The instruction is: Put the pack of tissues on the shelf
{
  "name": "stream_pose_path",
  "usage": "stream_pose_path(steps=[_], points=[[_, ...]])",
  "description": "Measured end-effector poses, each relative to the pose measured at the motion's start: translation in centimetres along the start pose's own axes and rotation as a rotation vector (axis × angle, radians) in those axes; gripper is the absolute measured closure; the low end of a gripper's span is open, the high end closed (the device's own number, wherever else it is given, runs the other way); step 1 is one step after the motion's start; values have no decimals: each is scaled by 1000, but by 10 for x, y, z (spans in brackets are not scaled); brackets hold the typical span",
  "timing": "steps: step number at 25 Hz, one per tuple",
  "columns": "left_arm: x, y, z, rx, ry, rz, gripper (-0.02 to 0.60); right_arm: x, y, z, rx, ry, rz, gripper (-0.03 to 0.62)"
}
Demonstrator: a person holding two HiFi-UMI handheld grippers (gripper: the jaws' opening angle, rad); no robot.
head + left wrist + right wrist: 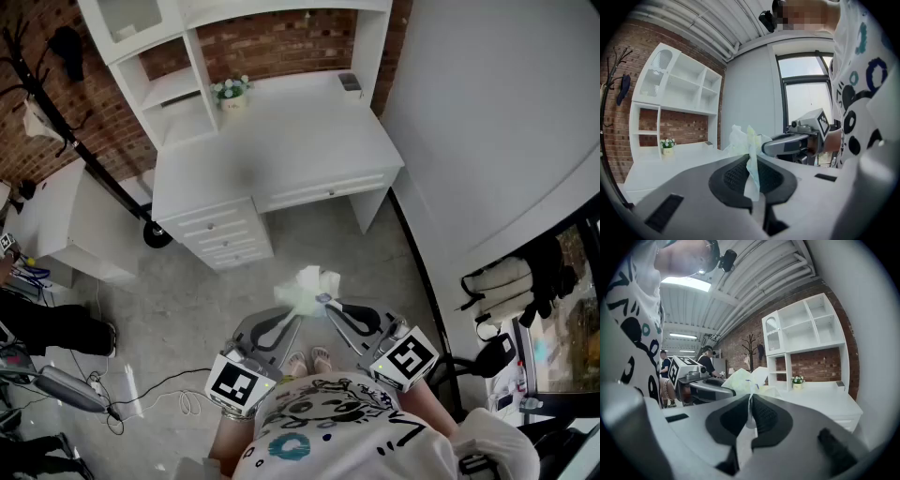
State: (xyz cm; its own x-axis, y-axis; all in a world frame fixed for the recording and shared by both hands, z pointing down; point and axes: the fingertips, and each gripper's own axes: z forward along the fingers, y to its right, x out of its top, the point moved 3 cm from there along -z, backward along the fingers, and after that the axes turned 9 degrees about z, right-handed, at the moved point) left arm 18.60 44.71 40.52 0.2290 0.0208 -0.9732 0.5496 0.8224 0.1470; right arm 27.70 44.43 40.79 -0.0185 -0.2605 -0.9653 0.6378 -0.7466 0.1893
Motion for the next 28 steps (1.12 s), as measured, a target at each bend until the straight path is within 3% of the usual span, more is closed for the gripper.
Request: stream_pose_path(steps=[16, 22, 28], points=[[2, -14, 11, 22, 4, -37, 552, 7, 13, 9, 7, 13, 16, 563], [7, -34, 19, 74, 24, -60, 552, 20, 30, 22, 96, 66, 72, 562], [-2, -70, 26, 133, 18, -72, 552, 30, 48, 61, 128, 45, 25, 562]])
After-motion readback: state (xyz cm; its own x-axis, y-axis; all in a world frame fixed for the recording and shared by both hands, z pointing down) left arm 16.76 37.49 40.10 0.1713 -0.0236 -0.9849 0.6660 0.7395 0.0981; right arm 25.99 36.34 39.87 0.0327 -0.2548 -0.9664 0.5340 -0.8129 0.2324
